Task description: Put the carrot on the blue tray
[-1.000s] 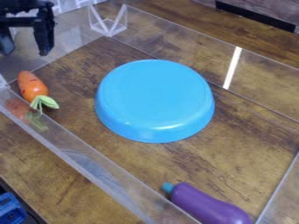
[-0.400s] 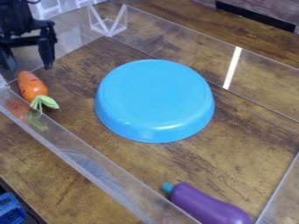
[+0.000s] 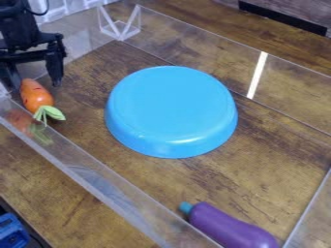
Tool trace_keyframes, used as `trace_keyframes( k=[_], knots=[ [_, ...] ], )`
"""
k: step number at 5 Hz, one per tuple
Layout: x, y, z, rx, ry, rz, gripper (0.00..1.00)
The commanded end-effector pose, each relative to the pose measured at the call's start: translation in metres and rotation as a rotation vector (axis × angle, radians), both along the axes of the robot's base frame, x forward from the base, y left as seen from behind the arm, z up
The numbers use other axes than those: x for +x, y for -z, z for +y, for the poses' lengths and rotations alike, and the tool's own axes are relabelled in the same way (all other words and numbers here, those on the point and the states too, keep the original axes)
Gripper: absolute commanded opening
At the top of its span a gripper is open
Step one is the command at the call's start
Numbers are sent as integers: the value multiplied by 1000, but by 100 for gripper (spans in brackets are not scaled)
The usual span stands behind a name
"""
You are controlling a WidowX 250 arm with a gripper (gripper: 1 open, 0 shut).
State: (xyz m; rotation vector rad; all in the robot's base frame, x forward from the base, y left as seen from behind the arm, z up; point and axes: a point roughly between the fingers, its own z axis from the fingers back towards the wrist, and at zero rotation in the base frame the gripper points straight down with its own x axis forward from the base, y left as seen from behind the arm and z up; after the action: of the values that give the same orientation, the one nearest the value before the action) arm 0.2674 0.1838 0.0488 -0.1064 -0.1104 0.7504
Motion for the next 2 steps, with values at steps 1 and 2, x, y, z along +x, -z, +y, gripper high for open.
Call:
trace_keyframes(
  k=[1,2],
  knots=[
    [10,-29,-8,34,73,-64,100],
    [11,-32,1,27,70,-70,100]
  ],
)
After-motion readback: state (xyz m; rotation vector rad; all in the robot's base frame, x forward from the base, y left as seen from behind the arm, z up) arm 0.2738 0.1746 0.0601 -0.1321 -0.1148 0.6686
